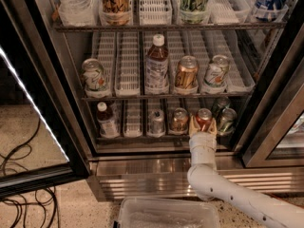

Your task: Pick coke can from bottom shelf of fridge

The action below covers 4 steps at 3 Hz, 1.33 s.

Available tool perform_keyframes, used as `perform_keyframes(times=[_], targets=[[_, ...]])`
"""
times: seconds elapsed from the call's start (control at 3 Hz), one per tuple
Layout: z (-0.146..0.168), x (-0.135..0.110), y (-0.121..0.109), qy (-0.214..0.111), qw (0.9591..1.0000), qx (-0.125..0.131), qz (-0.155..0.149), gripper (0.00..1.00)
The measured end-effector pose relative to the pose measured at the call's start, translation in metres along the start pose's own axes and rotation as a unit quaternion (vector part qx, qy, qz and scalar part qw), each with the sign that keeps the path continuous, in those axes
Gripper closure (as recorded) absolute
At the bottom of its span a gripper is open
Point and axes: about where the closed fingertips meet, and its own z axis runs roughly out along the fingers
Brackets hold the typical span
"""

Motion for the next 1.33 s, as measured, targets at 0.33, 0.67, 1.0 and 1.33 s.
perform_keyframes(times=[0.33, 0.67, 1.0, 1.33], targets=[[0.0011, -0.0002, 0.0007, -0.001, 1.0000, -0.001, -0.001, 0.41], [0.0056, 0.0015, 0.0017, 0.004, 0.9999, -0.003, -0.009, 0.40], [0.0089, 0.0076, 0.0018, 0.027, 0.9995, -0.008, -0.017, 0.59], [0.0088, 0.0085, 0.0016, 0.029, 0.9994, -0.007, -0.015, 0.82]])
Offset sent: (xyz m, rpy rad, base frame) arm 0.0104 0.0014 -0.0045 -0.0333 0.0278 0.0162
